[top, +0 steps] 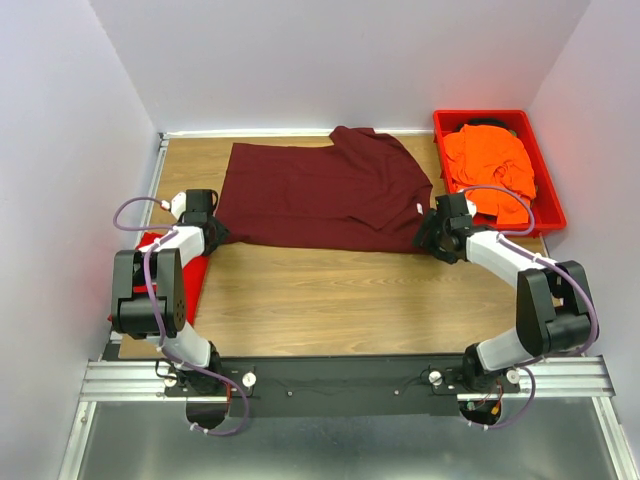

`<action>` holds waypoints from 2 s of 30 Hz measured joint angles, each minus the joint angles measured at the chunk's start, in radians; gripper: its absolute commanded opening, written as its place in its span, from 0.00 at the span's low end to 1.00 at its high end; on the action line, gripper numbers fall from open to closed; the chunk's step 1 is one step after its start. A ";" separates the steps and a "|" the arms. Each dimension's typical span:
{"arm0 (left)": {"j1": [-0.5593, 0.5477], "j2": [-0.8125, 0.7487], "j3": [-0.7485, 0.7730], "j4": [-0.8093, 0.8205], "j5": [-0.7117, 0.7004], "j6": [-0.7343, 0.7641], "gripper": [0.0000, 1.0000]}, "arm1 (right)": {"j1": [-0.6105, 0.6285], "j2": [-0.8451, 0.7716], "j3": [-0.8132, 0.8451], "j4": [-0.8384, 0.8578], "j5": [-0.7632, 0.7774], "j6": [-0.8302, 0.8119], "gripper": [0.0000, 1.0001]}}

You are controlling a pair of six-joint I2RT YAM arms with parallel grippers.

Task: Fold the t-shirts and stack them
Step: Fold the tshirt

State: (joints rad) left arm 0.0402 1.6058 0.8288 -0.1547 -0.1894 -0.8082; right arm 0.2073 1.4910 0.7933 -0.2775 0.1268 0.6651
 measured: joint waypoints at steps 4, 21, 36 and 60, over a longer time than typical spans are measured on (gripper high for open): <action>0.002 0.001 0.000 0.000 -0.002 0.003 0.38 | -0.002 0.007 0.000 0.001 0.018 -0.003 0.67; 0.004 0.022 0.018 -0.005 -0.007 0.025 0.00 | -0.011 0.099 0.034 0.034 0.074 -0.014 0.15; 0.003 -0.082 0.036 -0.090 -0.030 0.039 0.00 | -0.066 -0.089 -0.078 0.013 0.061 -0.011 0.04; -0.006 -0.286 0.059 -0.176 -0.033 0.117 0.55 | -0.085 -0.224 0.009 -0.124 0.011 -0.027 0.52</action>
State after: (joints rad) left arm 0.0345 1.3197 0.8879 -0.3305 -0.2226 -0.6914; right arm 0.1223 1.2671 0.8024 -0.4019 0.1375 0.6384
